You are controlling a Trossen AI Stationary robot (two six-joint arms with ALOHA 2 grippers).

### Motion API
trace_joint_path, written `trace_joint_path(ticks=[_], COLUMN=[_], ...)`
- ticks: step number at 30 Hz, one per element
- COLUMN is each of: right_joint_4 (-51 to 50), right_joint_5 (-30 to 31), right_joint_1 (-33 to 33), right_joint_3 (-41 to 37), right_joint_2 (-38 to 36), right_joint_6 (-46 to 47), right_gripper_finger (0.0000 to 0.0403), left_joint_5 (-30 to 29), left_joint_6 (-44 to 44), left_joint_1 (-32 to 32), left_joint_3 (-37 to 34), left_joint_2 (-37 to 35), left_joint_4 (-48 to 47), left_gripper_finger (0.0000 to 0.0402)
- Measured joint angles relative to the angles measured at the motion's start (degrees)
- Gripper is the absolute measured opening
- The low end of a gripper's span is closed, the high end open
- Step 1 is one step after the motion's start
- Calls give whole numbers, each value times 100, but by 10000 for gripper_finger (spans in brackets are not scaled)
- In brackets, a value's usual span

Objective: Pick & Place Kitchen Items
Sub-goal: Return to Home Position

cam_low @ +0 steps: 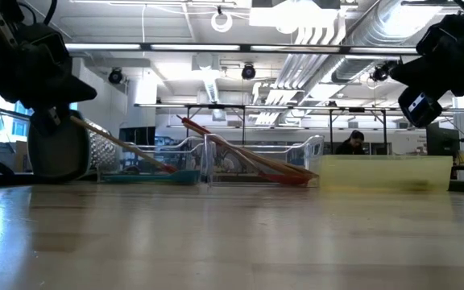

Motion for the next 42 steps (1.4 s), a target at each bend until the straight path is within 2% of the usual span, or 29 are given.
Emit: trace_joint_path(ticks=[8,14,19,26,42], right_joint_4=[-16,-74,-70,-46,-38], right_joint_5=[-48,-240,-361,-346,-359], right_joint_1=[0,0,0,0,0], right_joint_3=[0,-2,-4,-4,-7], right_joint_2=[30,99,147,150,150], right_joint_6=[-185,-370,-501,-503,-503], right_gripper_finger=[3,3,3,3,3], left_joint_5=[-8,-37,355,892,925], left_joint_6=[-117,-155,-378,-389,-376], left_joint_1=[-2,0,0,0,0], left_joint_3=[0,0,0,-1,-2], left_joint_2=[2,2,2,2,2], left_joint_4=[-237,-1003,-1402,-1493,-1485], left_gripper_finger=[0,0,0,0,0])
